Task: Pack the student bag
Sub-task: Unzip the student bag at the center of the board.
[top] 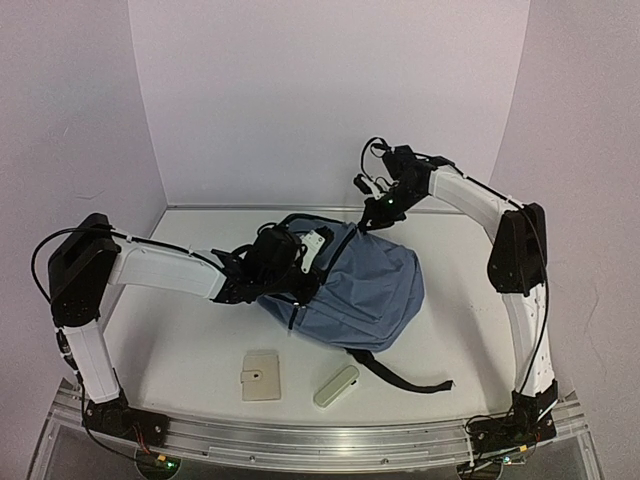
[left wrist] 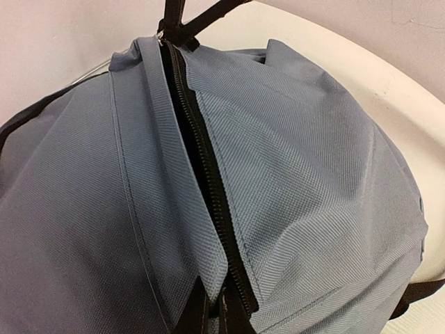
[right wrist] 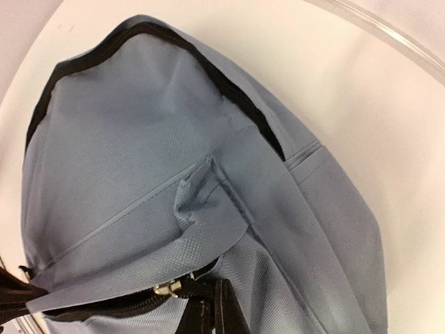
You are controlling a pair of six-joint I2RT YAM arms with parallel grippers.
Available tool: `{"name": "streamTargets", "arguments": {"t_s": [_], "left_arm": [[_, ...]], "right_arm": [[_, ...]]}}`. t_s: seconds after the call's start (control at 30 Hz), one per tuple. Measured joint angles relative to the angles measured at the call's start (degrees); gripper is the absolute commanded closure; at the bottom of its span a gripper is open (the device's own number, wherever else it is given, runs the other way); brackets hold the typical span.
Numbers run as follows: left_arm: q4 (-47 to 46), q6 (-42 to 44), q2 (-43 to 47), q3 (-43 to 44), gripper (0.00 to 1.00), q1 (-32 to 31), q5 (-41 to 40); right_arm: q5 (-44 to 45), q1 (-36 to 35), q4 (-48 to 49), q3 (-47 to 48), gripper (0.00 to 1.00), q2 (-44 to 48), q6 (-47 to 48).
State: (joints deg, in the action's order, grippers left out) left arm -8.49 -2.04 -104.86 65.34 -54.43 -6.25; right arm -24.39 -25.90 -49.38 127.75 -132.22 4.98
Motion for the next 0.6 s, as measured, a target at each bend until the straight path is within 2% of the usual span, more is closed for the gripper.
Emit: {"name": "streamTargets", "arguments": {"t_s": [0.27,0.5,0.53,0.6], "left_arm": [[-0.81,-2.77,-0.01,-0.22,1.00,-0.30,0.28],[-2.21,-4.51,-3.31,2.88,1.00,-1.32,3.45],[-2.63,-5.03,-3.94,3.36,1.00,-1.47,3.85],[-3.59,-6.24,-4.78,3.86,1.00,-1.68,4.49]], "right_arm": [[3.82,-0.82,-2.50,8.31,1.00,-4.88,0.16],[3.32,-0.70,-1.66,10.27,1.00,-6.10,-1.48],[3.03,-0.65,-1.33,10.27,0.99,-6.22,-1.86],[2.33,-0.52,-0.97,10.24,0.89,-6.35,-2.34]]}}
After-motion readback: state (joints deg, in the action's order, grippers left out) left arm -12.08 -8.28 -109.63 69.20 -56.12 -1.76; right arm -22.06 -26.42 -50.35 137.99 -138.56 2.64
